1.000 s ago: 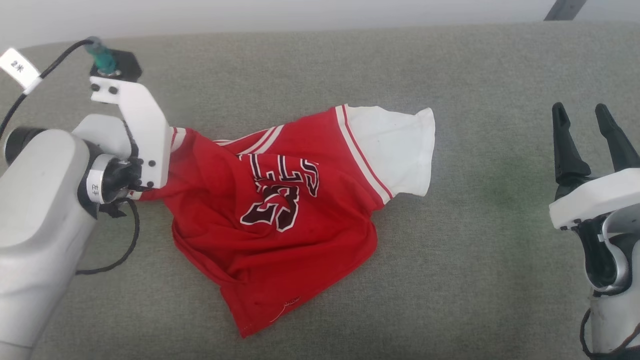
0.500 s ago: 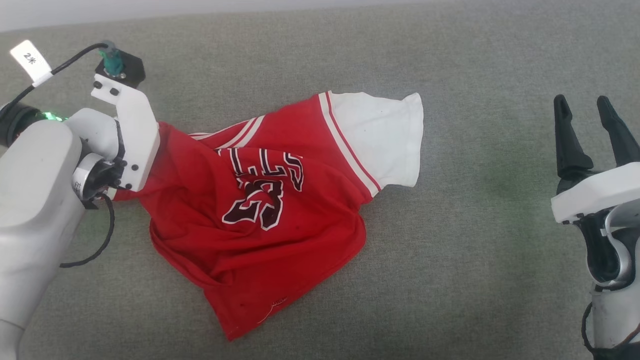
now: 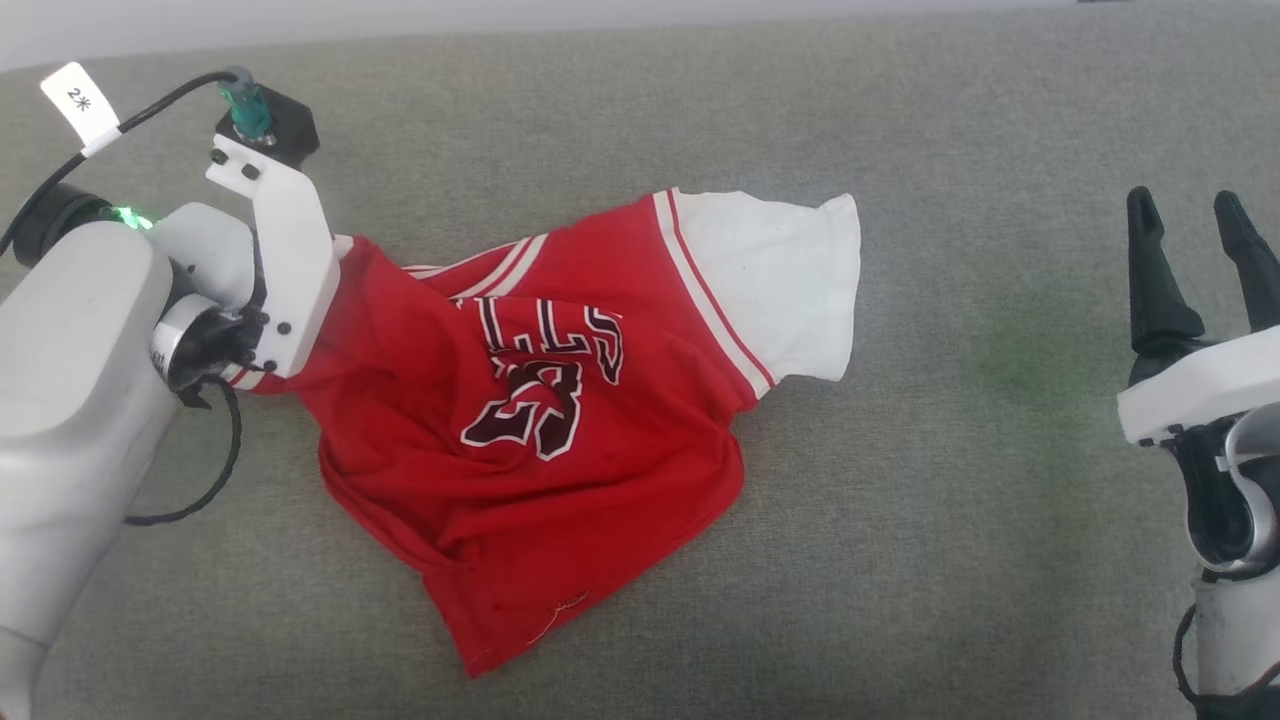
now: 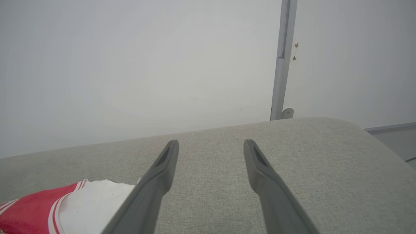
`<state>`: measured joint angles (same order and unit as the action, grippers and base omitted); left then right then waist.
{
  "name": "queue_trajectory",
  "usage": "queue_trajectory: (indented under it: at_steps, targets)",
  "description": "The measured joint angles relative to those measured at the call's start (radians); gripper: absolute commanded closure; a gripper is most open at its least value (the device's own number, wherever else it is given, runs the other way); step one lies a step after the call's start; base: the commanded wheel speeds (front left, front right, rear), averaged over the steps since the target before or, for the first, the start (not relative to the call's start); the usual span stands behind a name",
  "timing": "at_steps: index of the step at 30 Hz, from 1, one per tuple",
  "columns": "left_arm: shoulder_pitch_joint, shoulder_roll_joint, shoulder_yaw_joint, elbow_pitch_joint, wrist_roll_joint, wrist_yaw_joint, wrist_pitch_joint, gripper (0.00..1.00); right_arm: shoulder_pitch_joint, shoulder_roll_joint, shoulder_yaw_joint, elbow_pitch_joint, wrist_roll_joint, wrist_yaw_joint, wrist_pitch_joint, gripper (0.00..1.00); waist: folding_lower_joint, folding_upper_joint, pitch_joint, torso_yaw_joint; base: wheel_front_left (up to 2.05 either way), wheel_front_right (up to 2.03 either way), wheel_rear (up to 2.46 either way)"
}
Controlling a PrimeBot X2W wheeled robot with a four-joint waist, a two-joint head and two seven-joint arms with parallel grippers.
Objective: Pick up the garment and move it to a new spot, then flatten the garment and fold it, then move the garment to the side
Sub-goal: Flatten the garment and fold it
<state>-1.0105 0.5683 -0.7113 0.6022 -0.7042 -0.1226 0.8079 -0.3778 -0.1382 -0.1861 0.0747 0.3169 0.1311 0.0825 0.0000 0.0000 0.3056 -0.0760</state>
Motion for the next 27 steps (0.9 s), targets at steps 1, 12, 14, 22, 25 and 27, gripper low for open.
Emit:
queue_trajectory:
  at_steps: [1, 12, 14, 22, 25, 27]
  targets:
    - [0.003, 0.007, -0.004, -0.017, -0.012, -0.001, 0.005, 1.00, 0.001, 0.000, -0.002, -0.001, -0.001, 0.000, 0.000, 0.00, 0.0000, 0.0000, -0.004, 0.003, 0.00, 0.00, 0.00]
    - [0.168, 0.156, -0.035, -0.321, -0.128, -0.005, 0.079, 1.00, 0.029, 0.002, -0.030, -0.018, -0.013, 0.000, 0.020, 0.00, 0.0000, 0.0000, -0.050, 0.047, 0.00, 0.00, 0.00]
    - [0.206, 0.182, -0.035, -0.368, -0.146, 0.003, 0.088, 1.00, 0.036, 0.003, -0.034, -0.024, -0.016, 0.000, 0.025, 0.00, 0.0000, 0.0000, -0.057, 0.057, 0.00, 0.00, 0.00]
    - [0.337, 0.232, -0.041, -0.441, -0.175, 0.067, 0.094, 1.00, 0.044, 0.007, -0.028, -0.041, -0.018, 0.000, 0.041, 0.00, 0.0000, 0.0000, -0.069, 0.082, 0.00, 0.00, 0.00]
    - [0.375, 0.215, -0.038, -0.406, -0.195, 0.098, 0.078, 1.00, 0.043, 0.008, -0.019, -0.042, -0.018, 0.000, 0.043, 0.00, 0.0000, 0.0000, -0.068, 0.081, 0.00, 0.00, 0.00]
    - [0.392, 0.202, -0.035, -0.380, -0.208, 0.120, 0.068, 0.81, 0.043, 0.008, -0.011, -0.041, -0.016, 0.000, 0.048, 0.00, 0.0000, 0.0000, -0.069, 0.079, 0.00, 0.00, 0.00]
